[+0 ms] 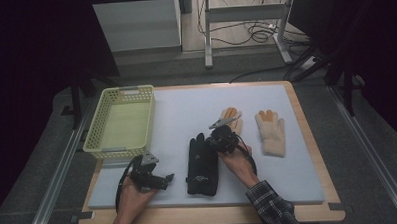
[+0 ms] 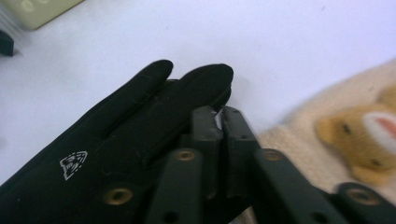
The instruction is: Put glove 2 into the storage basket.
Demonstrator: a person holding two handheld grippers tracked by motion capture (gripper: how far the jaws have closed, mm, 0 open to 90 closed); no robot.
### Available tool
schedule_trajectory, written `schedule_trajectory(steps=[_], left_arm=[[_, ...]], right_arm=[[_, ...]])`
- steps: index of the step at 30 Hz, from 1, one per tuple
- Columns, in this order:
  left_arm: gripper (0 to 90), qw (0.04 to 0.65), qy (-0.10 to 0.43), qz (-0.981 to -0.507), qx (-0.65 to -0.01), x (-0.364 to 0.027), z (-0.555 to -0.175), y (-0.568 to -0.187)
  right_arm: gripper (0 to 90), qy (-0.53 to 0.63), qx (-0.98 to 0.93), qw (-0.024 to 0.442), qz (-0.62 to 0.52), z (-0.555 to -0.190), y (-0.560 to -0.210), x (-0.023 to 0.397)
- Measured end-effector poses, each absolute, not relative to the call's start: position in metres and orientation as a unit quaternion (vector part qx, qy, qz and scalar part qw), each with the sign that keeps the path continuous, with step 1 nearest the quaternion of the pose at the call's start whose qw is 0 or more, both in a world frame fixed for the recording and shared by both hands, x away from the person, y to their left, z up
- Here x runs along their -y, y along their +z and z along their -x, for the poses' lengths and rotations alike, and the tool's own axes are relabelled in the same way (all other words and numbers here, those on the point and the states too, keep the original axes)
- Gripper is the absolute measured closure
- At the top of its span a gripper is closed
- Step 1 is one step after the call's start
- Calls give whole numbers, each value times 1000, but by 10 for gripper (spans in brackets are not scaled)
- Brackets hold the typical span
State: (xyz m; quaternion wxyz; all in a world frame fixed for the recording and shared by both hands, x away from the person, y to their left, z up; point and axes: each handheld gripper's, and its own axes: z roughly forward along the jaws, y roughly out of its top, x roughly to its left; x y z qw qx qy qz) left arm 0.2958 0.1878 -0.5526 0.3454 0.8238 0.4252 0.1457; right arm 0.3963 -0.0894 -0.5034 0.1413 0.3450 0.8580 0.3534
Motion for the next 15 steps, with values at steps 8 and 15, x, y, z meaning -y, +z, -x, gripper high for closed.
schedule_trajectory(steps=[8, 15], left_arm=[[14, 345, 146, -825, -424, -188, -296, -553], [14, 345, 147, -825, -423, -188, -296, -553]], right_arm=[[785, 345, -861, 161, -338, -389, -496, 98], [676, 384, -846, 145, -339, -374, -485, 122]])
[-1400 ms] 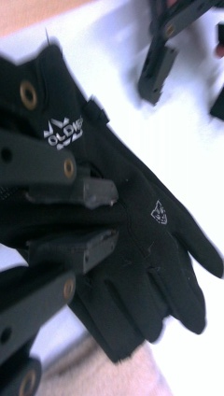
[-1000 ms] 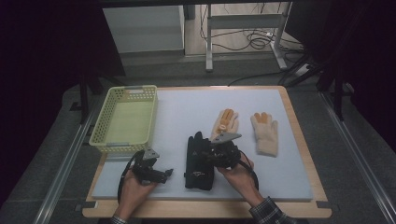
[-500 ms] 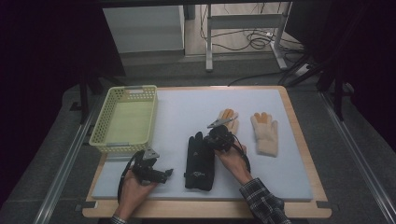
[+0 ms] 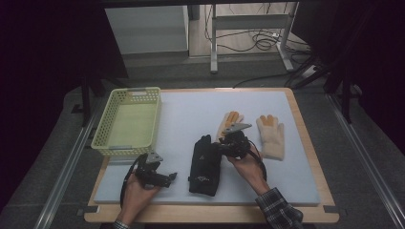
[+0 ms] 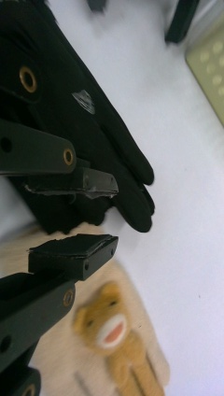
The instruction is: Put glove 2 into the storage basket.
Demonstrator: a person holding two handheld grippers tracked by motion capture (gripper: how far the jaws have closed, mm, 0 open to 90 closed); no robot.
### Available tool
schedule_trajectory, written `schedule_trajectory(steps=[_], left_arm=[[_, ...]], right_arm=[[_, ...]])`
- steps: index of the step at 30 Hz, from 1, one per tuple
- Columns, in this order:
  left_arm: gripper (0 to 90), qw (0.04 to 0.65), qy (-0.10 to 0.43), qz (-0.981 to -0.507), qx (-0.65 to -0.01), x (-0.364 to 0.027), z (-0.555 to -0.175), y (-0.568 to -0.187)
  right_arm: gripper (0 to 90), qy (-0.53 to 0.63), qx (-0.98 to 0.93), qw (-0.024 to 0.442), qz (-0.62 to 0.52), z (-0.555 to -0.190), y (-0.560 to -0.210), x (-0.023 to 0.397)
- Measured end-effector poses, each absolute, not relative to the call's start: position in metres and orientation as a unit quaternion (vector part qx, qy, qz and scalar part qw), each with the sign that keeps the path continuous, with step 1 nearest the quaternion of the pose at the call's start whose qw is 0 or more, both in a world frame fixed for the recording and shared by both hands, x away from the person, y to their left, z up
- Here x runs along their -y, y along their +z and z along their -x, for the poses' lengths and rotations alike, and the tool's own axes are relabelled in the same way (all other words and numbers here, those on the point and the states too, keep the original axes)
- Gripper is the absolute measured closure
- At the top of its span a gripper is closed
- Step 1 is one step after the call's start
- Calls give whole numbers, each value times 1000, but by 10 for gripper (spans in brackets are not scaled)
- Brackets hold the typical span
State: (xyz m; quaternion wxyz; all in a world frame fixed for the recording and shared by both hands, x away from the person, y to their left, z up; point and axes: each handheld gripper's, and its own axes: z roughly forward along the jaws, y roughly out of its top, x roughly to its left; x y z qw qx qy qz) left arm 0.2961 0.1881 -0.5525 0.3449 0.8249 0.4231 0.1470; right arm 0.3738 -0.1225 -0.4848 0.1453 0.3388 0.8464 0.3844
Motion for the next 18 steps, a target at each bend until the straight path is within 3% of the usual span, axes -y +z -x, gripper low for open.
schedule_trajectory(steps=[8, 18], left_arm=[[24, 346, 148, -822, -428, -190, -294, -551], [24, 349, 155, -805, -454, -211, -285, -549]], right_arm=[[829, 381, -859, 109, -324, -338, -498, 148], [826, 379, -871, 74, -305, -307, -527, 147]])
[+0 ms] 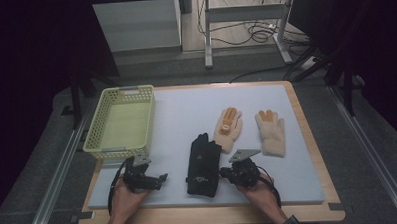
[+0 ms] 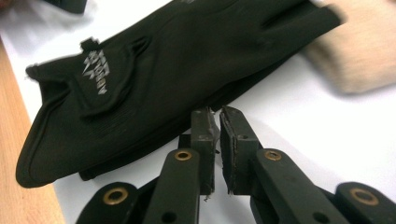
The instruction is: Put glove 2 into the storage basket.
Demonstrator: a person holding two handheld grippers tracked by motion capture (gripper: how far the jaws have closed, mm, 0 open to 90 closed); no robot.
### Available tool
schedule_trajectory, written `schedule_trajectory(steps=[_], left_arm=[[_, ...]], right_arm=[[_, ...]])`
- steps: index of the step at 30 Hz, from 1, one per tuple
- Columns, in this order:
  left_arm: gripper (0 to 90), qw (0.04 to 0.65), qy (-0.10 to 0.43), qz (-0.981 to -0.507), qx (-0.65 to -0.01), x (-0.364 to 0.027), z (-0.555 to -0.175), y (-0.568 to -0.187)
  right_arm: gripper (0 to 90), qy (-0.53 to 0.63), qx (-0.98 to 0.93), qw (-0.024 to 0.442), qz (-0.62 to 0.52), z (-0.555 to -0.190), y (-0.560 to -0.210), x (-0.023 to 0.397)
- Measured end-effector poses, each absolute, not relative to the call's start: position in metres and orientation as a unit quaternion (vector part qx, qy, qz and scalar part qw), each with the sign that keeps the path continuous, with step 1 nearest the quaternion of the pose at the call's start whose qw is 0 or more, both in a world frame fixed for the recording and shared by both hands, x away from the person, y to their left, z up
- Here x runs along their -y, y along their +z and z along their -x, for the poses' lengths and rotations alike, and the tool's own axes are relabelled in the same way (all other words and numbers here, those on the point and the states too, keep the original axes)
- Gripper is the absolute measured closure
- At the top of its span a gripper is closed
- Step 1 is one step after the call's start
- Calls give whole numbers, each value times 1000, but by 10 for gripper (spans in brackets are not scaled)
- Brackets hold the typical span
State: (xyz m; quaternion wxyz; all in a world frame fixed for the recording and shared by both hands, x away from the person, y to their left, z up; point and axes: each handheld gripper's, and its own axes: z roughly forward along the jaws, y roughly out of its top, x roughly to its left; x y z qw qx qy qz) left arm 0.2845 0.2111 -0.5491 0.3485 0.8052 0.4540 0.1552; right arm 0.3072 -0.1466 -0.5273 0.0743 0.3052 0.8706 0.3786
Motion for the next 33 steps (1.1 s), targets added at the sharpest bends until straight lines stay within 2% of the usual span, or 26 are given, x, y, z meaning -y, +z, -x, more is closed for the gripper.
schedule_trajectory(steps=[18, 33], left_arm=[[19, 339, 166, -797, -472, -234, -276, -555], [0, 337, 170, -797, -472, -232, -276, -556]], right_arm=[[823, 390, -871, 63, -293, -325, -535, 94], [815, 384, -873, 110, -280, -350, -538, 52]])
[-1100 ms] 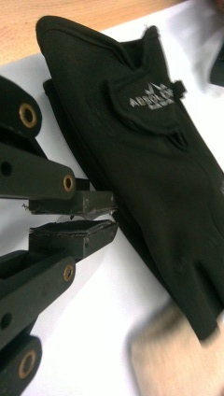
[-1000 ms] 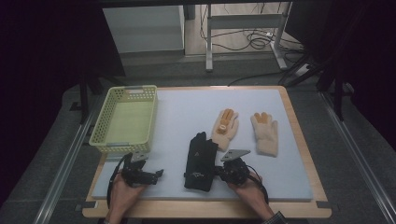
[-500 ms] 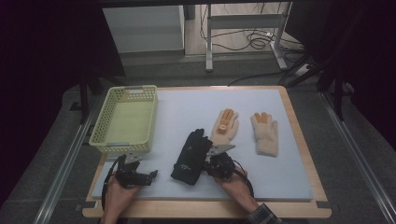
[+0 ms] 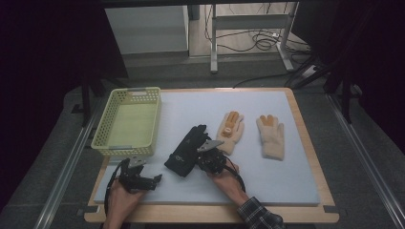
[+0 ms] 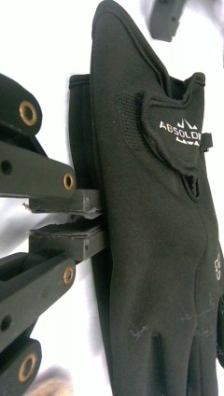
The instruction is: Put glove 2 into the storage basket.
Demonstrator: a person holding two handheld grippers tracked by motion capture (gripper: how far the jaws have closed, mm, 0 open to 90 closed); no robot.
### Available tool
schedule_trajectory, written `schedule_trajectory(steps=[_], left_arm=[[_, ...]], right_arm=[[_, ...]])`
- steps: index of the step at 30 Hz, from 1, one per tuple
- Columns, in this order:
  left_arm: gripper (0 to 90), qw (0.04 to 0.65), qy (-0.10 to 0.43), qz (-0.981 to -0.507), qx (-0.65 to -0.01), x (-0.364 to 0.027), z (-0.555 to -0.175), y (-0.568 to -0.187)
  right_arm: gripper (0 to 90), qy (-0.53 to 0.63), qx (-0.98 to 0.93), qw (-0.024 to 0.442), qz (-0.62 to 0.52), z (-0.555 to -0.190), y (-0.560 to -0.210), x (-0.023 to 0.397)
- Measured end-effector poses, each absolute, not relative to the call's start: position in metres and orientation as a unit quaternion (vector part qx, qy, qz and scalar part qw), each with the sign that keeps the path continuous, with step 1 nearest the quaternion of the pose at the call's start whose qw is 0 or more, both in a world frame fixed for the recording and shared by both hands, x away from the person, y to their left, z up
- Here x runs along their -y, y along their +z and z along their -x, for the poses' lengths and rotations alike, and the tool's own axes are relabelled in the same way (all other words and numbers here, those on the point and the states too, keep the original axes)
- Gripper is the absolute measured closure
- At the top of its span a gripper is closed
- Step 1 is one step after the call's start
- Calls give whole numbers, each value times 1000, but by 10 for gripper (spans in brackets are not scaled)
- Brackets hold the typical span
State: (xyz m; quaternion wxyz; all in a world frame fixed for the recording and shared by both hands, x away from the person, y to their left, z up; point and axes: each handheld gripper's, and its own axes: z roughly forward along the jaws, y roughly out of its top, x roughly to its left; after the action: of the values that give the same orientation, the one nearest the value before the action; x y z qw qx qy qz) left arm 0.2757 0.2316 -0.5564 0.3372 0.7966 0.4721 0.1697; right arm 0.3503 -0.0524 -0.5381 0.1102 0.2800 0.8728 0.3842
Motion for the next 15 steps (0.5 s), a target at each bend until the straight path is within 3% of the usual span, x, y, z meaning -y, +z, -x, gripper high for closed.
schedule_trajectory(steps=[15], left_arm=[[0, 343, 175, -789, -479, -231, -274, -558]], right_arm=[[604, 394, -873, 122, -261, -339, -521, 76]])
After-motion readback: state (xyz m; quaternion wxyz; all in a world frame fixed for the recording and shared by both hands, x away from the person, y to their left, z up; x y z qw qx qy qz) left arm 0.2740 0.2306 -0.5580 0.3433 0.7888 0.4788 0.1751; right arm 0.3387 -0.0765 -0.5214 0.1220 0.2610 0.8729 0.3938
